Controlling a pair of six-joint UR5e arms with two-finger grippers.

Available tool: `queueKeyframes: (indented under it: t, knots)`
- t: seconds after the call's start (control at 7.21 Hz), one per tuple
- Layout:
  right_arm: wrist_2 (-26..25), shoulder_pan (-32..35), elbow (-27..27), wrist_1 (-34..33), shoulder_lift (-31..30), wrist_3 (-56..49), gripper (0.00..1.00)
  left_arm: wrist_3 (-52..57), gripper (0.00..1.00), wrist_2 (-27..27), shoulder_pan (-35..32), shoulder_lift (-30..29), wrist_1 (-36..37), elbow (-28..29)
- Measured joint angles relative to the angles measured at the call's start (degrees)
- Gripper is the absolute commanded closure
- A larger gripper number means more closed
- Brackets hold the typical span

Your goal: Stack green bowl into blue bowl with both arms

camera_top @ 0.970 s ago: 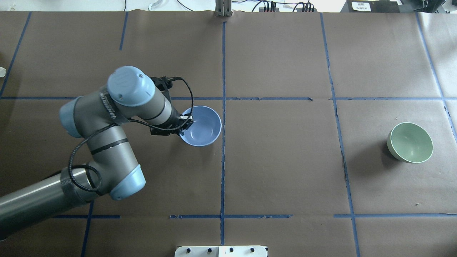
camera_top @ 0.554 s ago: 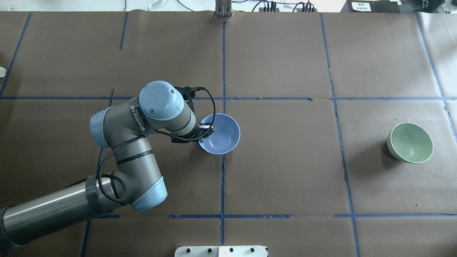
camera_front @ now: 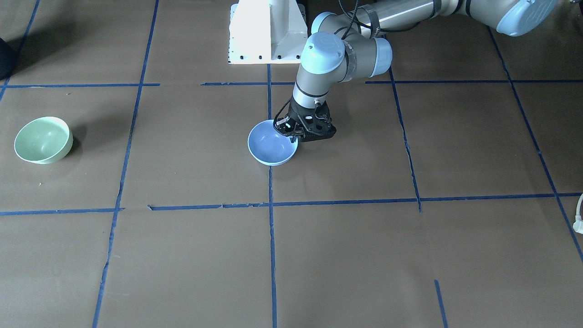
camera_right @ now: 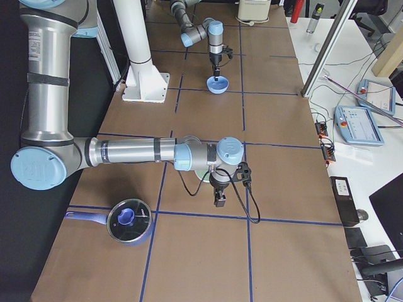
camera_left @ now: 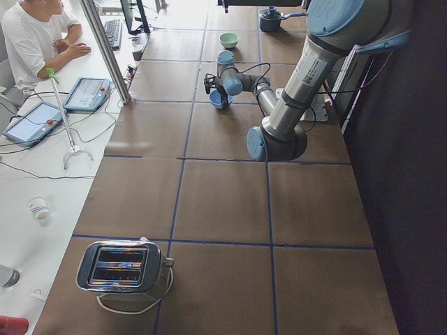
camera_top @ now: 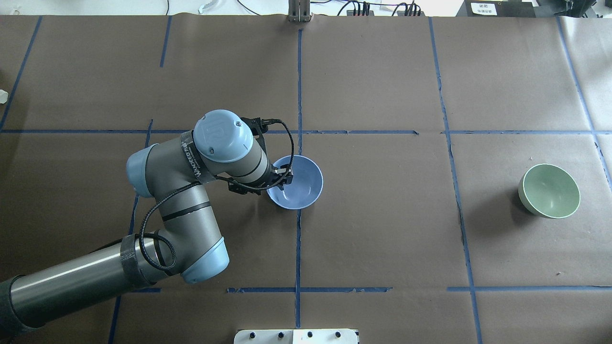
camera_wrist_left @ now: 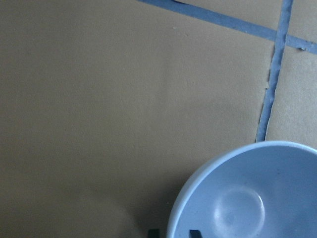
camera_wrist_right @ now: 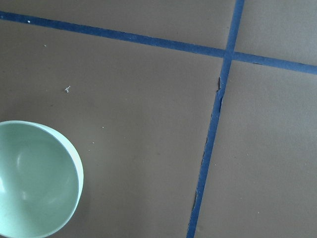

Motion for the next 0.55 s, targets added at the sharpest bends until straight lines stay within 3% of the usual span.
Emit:
queueKeyframes:
  t: [0.28,0.55]
  knots:
    - [-0.04,-0.04,0.23,0.02,0.80,-0.04,0.00,8.26,0.00,-3.71,-4.52,1.33,8.32,-4.60]
    - [-0.01,-0.05,0.65,0.02,1.15,0.05,0.00,29.82,0.00,-8.61,-14.50,8.82,19.05,-13.56]
